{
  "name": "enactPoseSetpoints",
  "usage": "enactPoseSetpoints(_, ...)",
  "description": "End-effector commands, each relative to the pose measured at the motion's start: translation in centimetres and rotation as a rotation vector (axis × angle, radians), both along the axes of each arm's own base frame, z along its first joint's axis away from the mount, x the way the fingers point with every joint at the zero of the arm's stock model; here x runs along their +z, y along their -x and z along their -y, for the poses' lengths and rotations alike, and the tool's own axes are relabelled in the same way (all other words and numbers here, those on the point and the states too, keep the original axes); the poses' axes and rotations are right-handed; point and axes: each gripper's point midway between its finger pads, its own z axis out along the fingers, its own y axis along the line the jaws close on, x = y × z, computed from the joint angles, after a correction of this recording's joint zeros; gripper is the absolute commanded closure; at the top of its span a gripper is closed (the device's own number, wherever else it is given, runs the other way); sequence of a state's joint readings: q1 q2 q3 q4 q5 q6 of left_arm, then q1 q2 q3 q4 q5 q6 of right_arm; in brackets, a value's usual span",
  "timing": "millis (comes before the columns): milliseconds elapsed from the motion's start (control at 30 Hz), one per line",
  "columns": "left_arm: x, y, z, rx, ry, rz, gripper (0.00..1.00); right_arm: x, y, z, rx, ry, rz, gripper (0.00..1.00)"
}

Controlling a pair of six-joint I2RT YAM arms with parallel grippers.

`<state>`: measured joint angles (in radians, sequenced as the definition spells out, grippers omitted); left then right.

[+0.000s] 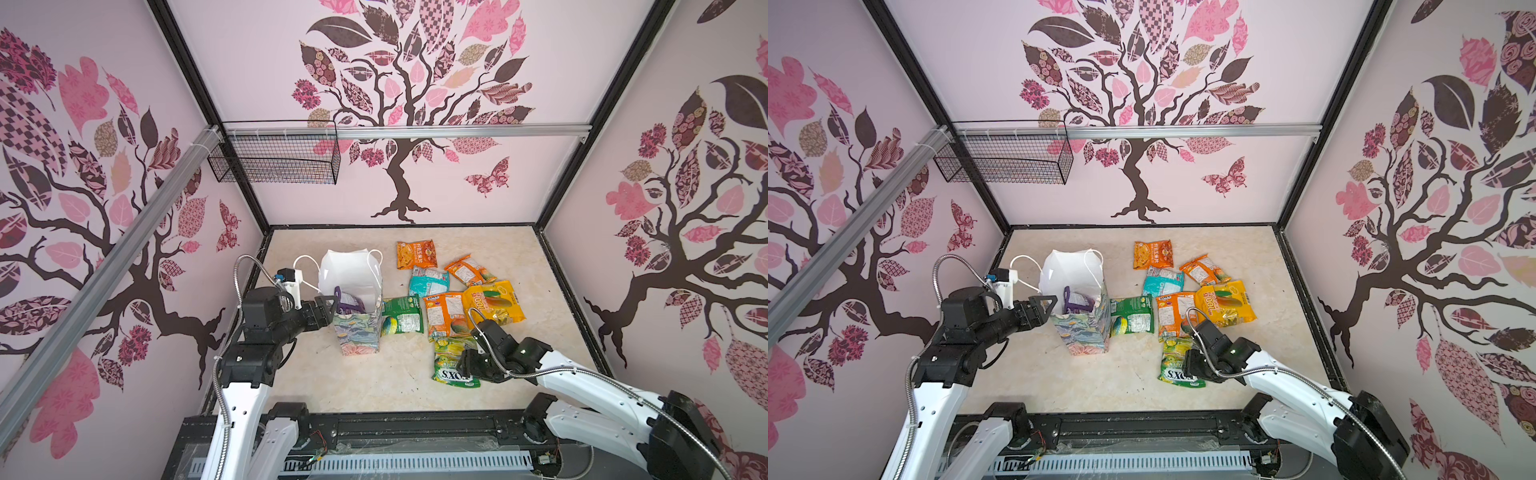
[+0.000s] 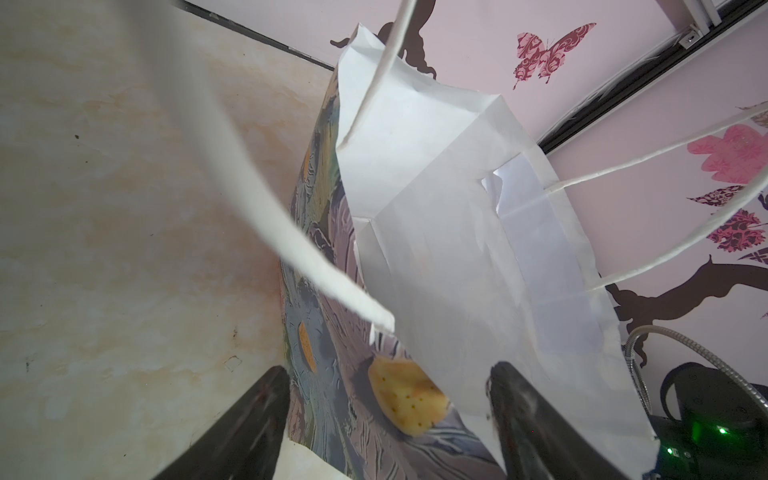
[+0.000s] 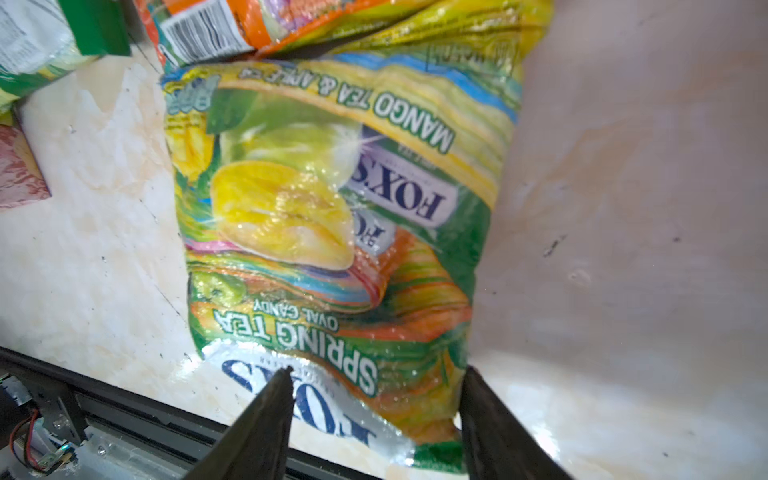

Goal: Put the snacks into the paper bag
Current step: 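Lower the right gripper onto the green packet's end and close it, then lift the green Fox's packet with the right gripper, raising it high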

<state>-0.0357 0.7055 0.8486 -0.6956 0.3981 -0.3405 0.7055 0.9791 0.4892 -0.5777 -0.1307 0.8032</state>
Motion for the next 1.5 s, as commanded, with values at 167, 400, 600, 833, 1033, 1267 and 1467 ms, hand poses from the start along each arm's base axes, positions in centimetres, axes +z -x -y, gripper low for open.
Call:
enactPoseSetpoints(167,0.2,0.1,0.1,-0.008,-0.005,0.027,0.21,-0.6,1.2,0.0,0.014,-0.021,-0.028,0.4)
enactPoseSetpoints(400,0.0,0.0,0.1,-0.01,-0.003,0.021,0.21,-1.1,1.7,0.0,0.007,-0.043,-0.024,0.43)
enactPoseSetpoints(600,0.1,0.1,0.1,-0.009,-0.004,0.024,0.21,-1.6,1.9,0.5,0.007,-0.018,-0.024,0.5)
enactPoseSetpoints(833,0.1,0.1,0.1,-0.006,-0.006,0.024,0.21,-1.7,1.4,-0.3,0.0,-0.056,-0.009,0.74)
enactPoseSetpoints(1033,0.2,0.1,0.1,-0.007,-0.003,0.026,0.21,-1.2,1.1,-0.5,-0.019,-0.072,0.007,1.0)
enactPoseSetpoints(1267,0.4,0.2,0.1,-0.009,-0.002,0.034,0.19,1.3,0.1,-1.2,-0.027,-0.127,0.069,1.0)
enactPoseSetpoints(1467,0.5,0.4,-0.2,0.012,-0.012,0.042,0.16,3.6,-0.7,-1.5,0.014,-0.098,0.102,1.0)
